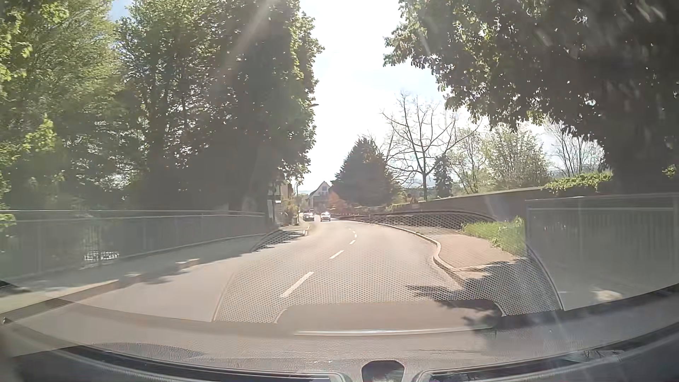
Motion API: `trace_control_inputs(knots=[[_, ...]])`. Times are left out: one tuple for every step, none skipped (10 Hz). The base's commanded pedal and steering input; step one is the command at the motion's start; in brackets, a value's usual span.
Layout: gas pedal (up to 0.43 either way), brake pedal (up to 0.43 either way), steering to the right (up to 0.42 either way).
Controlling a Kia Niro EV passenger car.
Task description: Follow the waypoints while adhering to traffic rules and regulations
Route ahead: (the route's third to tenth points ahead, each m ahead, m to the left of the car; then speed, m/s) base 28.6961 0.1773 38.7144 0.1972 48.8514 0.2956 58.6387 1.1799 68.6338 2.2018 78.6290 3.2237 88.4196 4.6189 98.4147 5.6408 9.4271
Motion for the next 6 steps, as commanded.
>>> trace_control_inputs(knots=[[0.11,0.0,0.051],[0.11,0.0,0.05],[0.11,0.0,0.05],[0.11,0.0,0.05],[0.11,0.0,0.048],[0.11,0.0,0.043]])
